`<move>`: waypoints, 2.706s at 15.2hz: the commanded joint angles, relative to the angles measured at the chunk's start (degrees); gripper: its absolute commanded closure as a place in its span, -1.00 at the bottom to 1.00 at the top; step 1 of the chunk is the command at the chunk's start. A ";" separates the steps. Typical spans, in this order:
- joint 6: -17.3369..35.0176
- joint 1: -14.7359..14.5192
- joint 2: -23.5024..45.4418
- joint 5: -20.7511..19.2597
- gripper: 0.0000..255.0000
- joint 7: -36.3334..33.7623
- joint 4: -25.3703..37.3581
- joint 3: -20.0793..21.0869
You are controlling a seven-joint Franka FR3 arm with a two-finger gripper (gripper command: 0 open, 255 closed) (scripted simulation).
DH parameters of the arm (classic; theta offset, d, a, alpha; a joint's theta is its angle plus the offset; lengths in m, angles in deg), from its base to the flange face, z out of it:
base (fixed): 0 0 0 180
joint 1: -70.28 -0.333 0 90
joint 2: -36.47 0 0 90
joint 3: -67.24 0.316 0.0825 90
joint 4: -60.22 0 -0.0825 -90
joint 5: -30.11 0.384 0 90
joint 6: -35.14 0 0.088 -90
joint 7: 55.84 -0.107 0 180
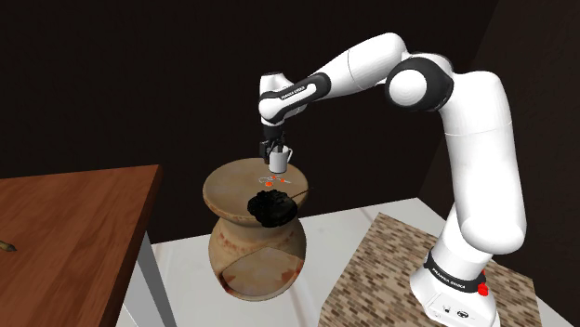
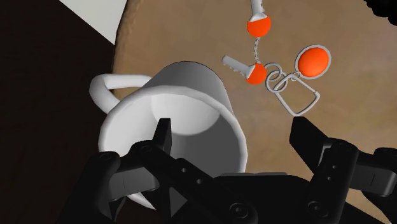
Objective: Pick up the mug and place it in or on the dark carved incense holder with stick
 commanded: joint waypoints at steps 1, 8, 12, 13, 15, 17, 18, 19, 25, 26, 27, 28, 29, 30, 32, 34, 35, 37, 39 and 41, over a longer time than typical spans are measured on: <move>0.02 0.00 0.00 0.00 -1.00 0.00 -0.01 0.00; 0.01 0.00 0.00 0.00 1.00 0.00 -0.01 0.00; 0.02 0.00 0.00 0.00 1.00 0.00 -0.01 0.00; -0.61 -0.01 -0.32 -0.01 1.00 0.02 0.30 -0.01; -1.87 -0.02 -0.92 -0.04 1.00 0.05 0.96 -0.03; -3.17 -0.03 -1.45 -0.06 1.00 0.08 1.74 -0.05; -3.82 -0.04 -1.70 -0.07 1.00 0.10 2.13 -0.06; -4.48 -0.04 -1.95 -0.08 1.00 0.12 2.54 -0.06; -8.52 -0.06 -3.20 -0.13 1.00 0.24 5.33 -0.11; -9.21 -0.06 -3.37 -0.14 1.00 0.26 5.85 -0.11; -9.90 -0.06 -3.53 -0.14 1.00 0.28 6.39 -0.12; -10.61 -0.06 -3.68 -0.15 1.00 0.30 6.95 -0.13; -11.31 -0.06 -3.81 -0.15 1.00 0.32 7.52 -0.13; -12.02 -0.05 -3.93 -0.15 1.00 0.35 8.12 -0.14; -13.42 -0.05 -4.12 -0.15 1.00 0.39 9.32 -0.15; -11.97 -1.41 -8.09 -0.63 1.00 -1.42 3.83 0.26; -11.36 -2.07 -9.97 -0.85 1.00 -2.35 1.31 0.51; -10.35 -3.36 -13.54 -1.27 1.00 -4.29 -3.35 1.07; -9.58 -4.57 -16.90 -1.62 1.00 -6.30 -7.57 1.77; -9.02 -5.76 -20.07 -1.89 1.00 -8.37 -11.40 2.55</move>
